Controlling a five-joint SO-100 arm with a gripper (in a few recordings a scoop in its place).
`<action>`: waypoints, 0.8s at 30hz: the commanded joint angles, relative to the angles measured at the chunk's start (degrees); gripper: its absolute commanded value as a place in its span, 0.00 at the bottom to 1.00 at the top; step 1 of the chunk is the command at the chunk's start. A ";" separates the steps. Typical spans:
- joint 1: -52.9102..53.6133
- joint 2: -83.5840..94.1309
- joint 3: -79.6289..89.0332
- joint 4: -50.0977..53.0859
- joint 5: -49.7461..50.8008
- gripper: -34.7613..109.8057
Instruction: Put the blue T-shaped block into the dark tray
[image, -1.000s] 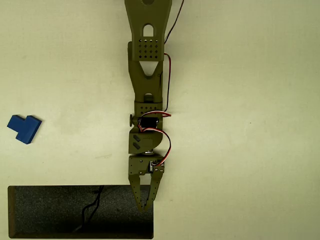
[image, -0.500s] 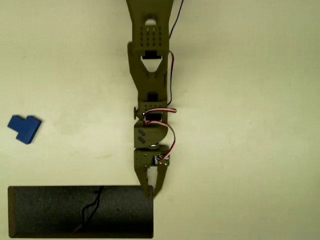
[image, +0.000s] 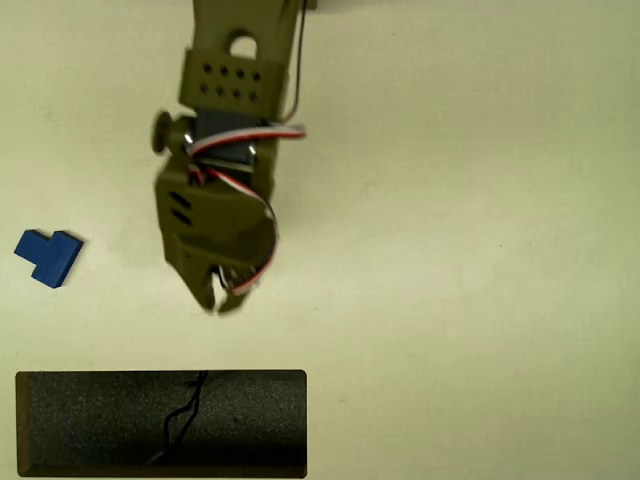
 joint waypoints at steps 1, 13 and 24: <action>4.22 5.19 4.22 9.84 -11.25 0.24; 32.34 -17.93 -5.36 3.43 -45.09 0.24; 39.73 -47.11 -34.89 -6.24 -53.44 0.24</action>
